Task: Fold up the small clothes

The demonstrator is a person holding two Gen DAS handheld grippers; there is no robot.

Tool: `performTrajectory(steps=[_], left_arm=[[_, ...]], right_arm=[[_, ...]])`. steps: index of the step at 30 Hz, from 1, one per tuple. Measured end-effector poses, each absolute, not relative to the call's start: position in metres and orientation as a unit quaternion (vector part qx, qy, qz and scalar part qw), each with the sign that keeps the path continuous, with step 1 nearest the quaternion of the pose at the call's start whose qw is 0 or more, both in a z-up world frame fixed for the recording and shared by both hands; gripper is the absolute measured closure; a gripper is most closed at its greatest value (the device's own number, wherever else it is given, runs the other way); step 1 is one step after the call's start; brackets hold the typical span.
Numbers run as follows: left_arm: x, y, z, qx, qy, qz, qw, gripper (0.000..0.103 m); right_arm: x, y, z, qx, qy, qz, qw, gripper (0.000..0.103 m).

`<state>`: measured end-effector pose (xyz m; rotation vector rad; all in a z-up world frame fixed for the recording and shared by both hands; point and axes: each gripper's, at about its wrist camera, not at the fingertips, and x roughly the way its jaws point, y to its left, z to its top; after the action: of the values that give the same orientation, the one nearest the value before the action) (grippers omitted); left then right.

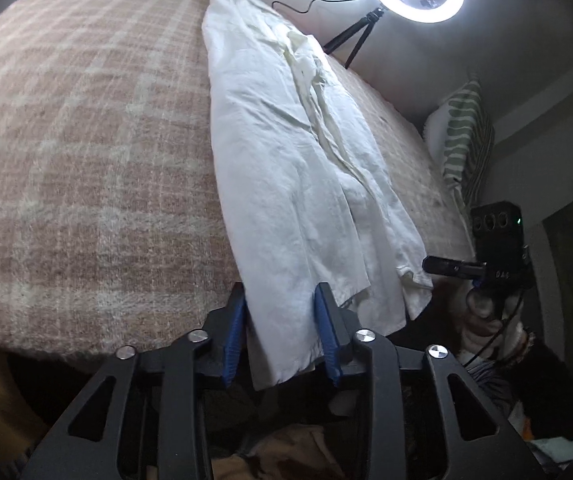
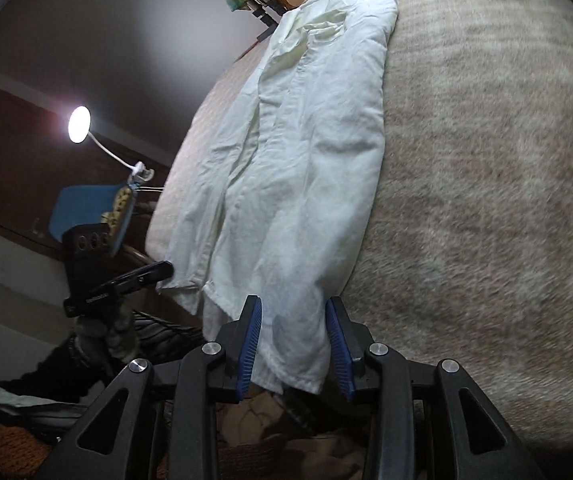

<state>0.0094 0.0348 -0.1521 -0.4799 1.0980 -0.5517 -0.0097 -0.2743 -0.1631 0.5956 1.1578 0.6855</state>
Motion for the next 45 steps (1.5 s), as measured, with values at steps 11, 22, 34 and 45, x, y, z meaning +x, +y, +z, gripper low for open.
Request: performTrajectory(steps=[11,22,34,45], left_arm=[[0.01,0.043,-0.155,-0.238,0.513,-0.258,0.783,0.096],[0.024,0.033,-0.129,-0.253,0.492,-0.273,0.787,0.098],[0.086,0.032,-0.082,-0.268,0.457,-0.27,0.804,0.098],[0.17,0.042,-0.087,-0.268,0.473,-0.226,0.808,0.098]], right_arm=[[-0.014,-0.282,-0.171,0.31,0.526,0.318,0.725,0.071],[-0.013,-0.275,-0.143,0.338,0.488,0.31,0.742,0.097],[0.035,-0.291,-0.098,0.4,0.412,0.272,0.772,0.098],[0.131,-0.296,-0.106,0.409,0.432,0.217,0.774,0.098]])
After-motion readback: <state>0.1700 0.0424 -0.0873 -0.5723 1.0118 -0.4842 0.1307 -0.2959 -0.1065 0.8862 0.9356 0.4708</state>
